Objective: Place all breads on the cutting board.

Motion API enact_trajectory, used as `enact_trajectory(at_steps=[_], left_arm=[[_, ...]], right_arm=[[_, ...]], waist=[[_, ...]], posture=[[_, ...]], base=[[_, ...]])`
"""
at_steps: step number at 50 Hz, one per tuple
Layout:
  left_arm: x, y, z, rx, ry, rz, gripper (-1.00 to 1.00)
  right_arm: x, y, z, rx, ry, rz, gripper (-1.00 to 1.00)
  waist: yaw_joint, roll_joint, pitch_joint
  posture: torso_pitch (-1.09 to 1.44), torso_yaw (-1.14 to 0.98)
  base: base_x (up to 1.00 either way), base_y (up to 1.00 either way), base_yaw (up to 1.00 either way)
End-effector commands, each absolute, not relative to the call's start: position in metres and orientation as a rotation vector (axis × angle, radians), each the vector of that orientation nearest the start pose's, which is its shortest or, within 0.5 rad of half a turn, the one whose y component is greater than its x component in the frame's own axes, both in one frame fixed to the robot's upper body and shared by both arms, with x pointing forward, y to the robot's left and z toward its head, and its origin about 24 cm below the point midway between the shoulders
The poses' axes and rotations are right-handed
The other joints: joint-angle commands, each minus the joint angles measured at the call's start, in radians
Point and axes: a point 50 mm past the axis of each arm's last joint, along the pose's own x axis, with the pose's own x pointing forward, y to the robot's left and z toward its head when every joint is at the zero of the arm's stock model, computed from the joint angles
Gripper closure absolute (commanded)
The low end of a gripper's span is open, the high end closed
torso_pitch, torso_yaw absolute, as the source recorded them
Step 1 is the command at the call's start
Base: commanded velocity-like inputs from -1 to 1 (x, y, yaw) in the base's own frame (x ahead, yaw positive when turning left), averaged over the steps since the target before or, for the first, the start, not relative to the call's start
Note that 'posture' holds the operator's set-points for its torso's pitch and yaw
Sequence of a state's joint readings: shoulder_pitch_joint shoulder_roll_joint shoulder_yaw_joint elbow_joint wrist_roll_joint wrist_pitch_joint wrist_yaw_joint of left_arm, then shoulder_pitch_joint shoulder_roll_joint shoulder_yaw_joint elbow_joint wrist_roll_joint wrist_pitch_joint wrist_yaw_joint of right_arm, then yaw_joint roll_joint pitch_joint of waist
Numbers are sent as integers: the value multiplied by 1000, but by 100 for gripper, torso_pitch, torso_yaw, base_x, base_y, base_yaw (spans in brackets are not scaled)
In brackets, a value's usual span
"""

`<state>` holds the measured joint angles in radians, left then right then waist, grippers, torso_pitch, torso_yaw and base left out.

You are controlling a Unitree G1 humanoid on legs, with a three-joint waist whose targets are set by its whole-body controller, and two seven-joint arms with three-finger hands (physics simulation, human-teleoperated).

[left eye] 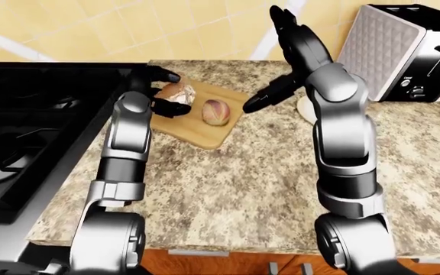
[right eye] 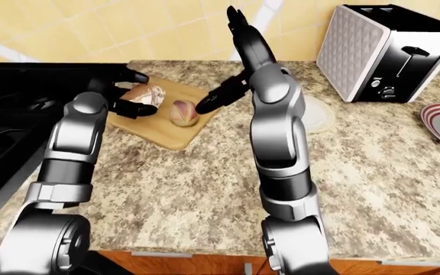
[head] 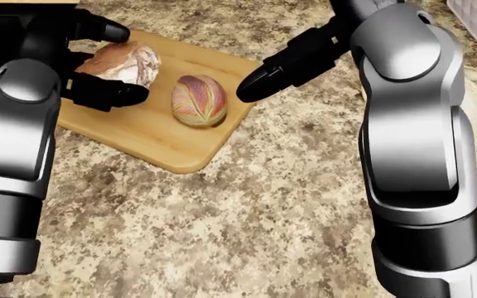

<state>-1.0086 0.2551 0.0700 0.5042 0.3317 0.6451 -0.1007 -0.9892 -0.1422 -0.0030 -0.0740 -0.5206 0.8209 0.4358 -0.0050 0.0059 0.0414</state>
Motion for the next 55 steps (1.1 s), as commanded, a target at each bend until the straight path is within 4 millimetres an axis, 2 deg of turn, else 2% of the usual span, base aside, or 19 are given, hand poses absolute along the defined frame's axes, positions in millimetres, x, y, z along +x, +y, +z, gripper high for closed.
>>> enact_trajectory(at_steps=[1,2,4,10,11,15,18,24,28,32,37,43,49,55], left_arm=[[399,172,236,486,29,130,-19],[399,170,234,488,31,128,-24],[399,169,232,491,33,124,-48],[399,167,235,498,25,120,-79],[399,167,235,498,24,120,-100],[395,168,243,501,10,122,-100],[384,174,254,491,-9,126,-100],[346,192,278,472,-69,132,-100],[319,205,298,456,-111,151,-100],[294,216,304,455,-137,163,-100],[262,235,311,437,-166,202,-100],[237,265,320,401,-181,271,-100],[211,294,321,371,-189,339,-100],[189,310,320,344,-202,381,-100]], right_arm=[[337,-114,304,-550,-259,119,-100],[337,-113,304,-550,-259,120,-100],[338,-114,303,-550,-258,120,-100],[339,-114,301,-550,-255,121,-100],[338,-114,301,-550,-255,121,-100],[338,-115,301,-552,-256,120,-100],[337,-115,304,-558,-256,120,-100],[330,-128,312,-554,-254,98,-100],[321,-146,324,-525,-246,34,-100],[301,-170,334,-491,-250,-27,-100],[280,-204,329,-435,-245,-99,-100],[256,-241,329,-402,-257,-185,-100],[217,-276,331,-401,-260,-272,-100],[188,-294,333,-396,-276,-330,-100]], waist=[[0,2,-32],[0,2,-33],[0,1,-33],[0,0,-34],[0,0,-34],[1,0,-34],[0,2,-33],[-4,4,-26],[-3,5,-21],[1,3,-13],[5,0,-7],[6,-3,-5],[9,-5,1],[9,-8,9]], posture=[[0,0],[0,0],[0,0],[0,0],[0,0],[0,0],[0,0],[0,0],[0,0],[0,0],[0,0],[0,0],[0,0],[0,0]], base=[[0,0,0],[0,0,0],[0,0,0],[0,0,0],[0,0,0],[0,0,0],[0,0,0],[0,0,0],[0,0,0],[0,0,0],[0,0,0],[0,0,0],[0,0,0],[0,0,0]])
